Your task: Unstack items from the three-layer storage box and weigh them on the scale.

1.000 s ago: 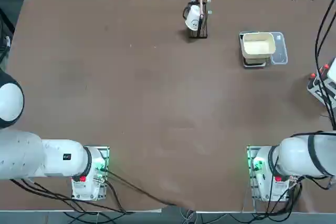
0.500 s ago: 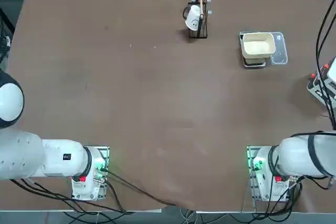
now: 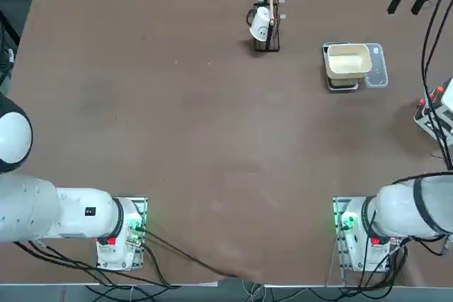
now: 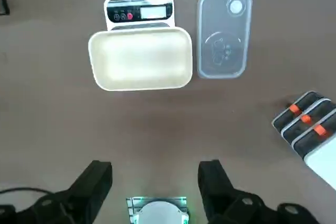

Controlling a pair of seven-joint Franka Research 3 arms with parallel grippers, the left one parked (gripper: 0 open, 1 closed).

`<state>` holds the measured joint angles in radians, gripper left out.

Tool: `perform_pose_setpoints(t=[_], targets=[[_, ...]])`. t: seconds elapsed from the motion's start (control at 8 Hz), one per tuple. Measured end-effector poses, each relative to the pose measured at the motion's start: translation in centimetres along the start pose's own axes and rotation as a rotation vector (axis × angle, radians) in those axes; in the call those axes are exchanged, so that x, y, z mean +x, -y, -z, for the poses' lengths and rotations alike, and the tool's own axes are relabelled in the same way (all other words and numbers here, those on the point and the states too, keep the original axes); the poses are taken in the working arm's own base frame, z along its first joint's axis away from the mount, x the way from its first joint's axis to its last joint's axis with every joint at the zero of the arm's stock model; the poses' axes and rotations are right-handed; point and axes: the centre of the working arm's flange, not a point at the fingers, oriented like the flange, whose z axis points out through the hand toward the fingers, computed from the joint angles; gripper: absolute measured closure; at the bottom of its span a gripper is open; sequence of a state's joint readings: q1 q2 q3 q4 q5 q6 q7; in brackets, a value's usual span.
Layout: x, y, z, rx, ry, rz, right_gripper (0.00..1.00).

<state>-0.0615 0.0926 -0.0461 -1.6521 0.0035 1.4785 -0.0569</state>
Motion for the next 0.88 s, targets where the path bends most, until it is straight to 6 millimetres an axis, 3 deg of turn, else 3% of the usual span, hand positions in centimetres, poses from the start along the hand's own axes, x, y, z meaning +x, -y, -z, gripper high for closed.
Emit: perform_pose_setpoints(t=[0.25,0.5,0.88], targets=[[0.9,-2.4,-2.2,-0.069,0.066,0.115,0.01],[2.2,-8.0,-5.5,-0.134,0.132,0.294,0.01],[3.2,-16.3,-12.3,-0.181,0.123,0.590,0.03]])
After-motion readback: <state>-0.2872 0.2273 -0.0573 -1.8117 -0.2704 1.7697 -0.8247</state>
